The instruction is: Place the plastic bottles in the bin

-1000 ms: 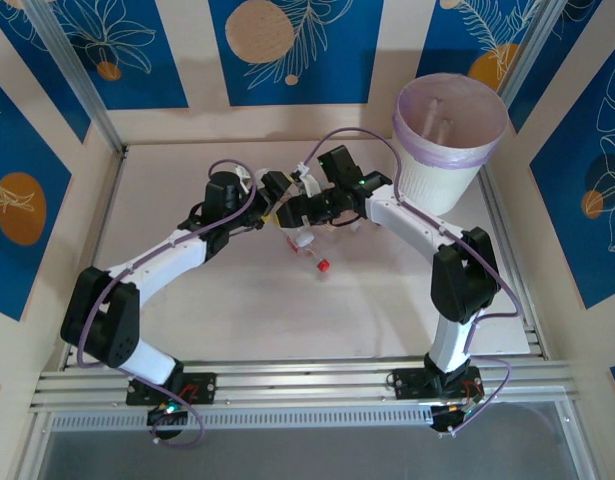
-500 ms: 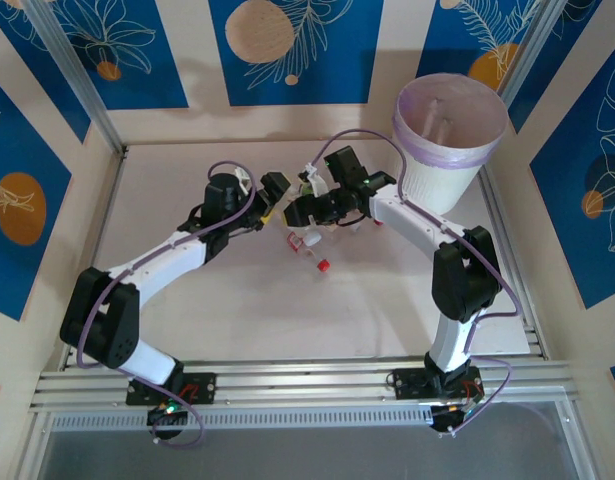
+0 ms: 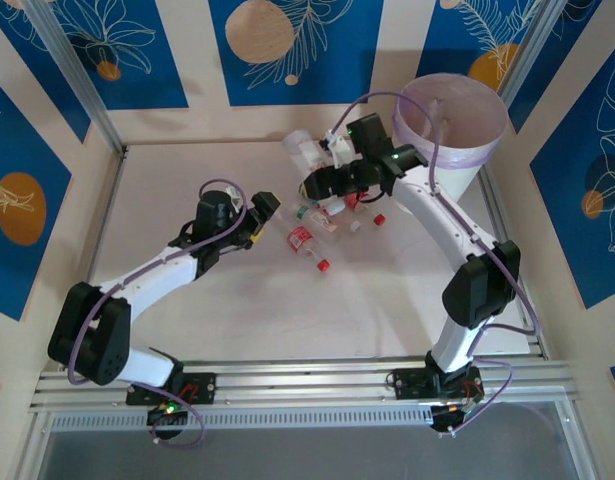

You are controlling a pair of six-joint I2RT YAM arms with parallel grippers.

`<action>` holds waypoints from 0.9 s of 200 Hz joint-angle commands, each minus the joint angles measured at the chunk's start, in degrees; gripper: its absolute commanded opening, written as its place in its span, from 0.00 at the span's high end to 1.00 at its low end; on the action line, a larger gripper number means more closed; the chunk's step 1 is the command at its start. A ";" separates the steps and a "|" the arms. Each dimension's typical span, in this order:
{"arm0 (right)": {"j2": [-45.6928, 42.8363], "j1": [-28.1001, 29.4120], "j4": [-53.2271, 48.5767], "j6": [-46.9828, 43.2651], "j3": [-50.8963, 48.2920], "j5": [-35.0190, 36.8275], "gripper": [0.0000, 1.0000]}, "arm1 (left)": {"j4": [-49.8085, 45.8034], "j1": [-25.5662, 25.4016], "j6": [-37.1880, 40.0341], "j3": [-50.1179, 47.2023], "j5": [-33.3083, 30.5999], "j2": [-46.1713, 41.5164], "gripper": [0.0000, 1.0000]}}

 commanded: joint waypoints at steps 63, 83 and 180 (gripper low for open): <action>-0.77 -8.74 -7.46 -10.29 19.20 19.52 0.61 | -5.35 0.47 3.21 -4.34 -3.80 -4.38 0.02; 0.25 -11.50 -6.25 -11.73 22.40 23.45 0.63 | -7.12 0.47 4.28 -4.67 -4.97 -5.80 0.02; 7.17 -24.83 4.21 -12.09 27.73 30.18 0.72 | -11.28 1.00 5.84 -6.21 -7.45 -10.06 0.03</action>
